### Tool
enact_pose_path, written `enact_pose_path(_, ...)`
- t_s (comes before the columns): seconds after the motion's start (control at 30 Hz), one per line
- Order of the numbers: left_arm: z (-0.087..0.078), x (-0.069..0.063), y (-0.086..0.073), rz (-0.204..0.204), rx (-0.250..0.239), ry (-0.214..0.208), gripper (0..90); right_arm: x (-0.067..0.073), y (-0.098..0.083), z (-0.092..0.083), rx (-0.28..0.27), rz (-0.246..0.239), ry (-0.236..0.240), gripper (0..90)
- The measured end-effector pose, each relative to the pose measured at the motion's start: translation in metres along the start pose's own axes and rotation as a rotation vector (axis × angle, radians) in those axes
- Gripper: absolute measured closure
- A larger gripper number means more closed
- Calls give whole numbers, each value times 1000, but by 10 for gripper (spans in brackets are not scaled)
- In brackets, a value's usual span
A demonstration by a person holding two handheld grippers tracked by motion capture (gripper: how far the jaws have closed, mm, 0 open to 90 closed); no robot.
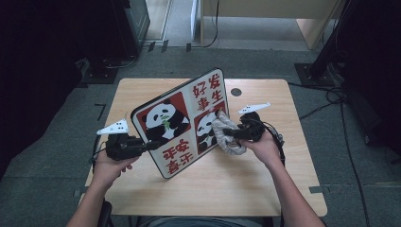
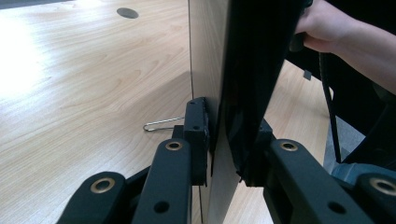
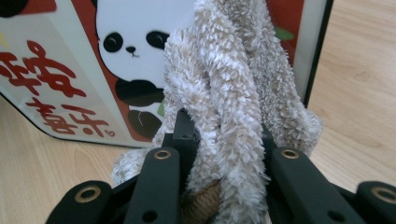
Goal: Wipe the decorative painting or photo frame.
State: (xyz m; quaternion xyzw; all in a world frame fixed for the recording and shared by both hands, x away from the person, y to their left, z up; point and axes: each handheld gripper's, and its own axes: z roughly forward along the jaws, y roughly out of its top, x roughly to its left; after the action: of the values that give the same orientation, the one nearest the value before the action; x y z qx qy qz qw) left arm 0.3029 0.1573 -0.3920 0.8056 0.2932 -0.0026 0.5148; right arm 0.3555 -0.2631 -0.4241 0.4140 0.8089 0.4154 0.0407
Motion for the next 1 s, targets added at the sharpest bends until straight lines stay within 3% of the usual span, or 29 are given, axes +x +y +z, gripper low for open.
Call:
enact_pose_path(0.67,0,2,1,-8,1,-7,770,-6,-29,20,67,11,-4,728)
enact_pose_path(1.0,1,0,1,-10,-1,8,774,-4,-23,6,31,24,6,731)
